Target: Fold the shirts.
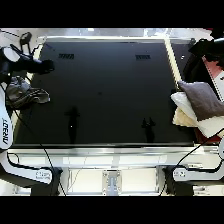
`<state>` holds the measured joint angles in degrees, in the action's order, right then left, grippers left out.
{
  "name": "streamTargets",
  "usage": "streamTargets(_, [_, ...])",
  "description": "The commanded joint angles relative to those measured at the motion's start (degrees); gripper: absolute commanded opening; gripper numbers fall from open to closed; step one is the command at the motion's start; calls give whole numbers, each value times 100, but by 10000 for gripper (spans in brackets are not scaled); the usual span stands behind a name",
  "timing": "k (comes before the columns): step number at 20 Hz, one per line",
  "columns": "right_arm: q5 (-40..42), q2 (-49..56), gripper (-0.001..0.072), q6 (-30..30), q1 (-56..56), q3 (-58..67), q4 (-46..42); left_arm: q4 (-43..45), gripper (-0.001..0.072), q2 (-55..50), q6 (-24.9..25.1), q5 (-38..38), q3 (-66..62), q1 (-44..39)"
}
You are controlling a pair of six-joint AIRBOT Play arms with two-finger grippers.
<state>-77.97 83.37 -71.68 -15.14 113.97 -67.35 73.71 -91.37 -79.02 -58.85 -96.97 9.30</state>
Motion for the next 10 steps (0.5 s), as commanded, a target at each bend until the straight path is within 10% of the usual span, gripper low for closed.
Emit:
streamTargets(1, [0,2,482,-2,7,7,0,1768,321,-44,-986,813,-4,573])
streamTargets(3, [0,2,483,-2,7,7,0,2094,540,-101,-2096,610,-4,1097])
streamTargets(10, [861,2,482,-48,7,7,382,1923,543,-678,-2411,1488,-2,2166])
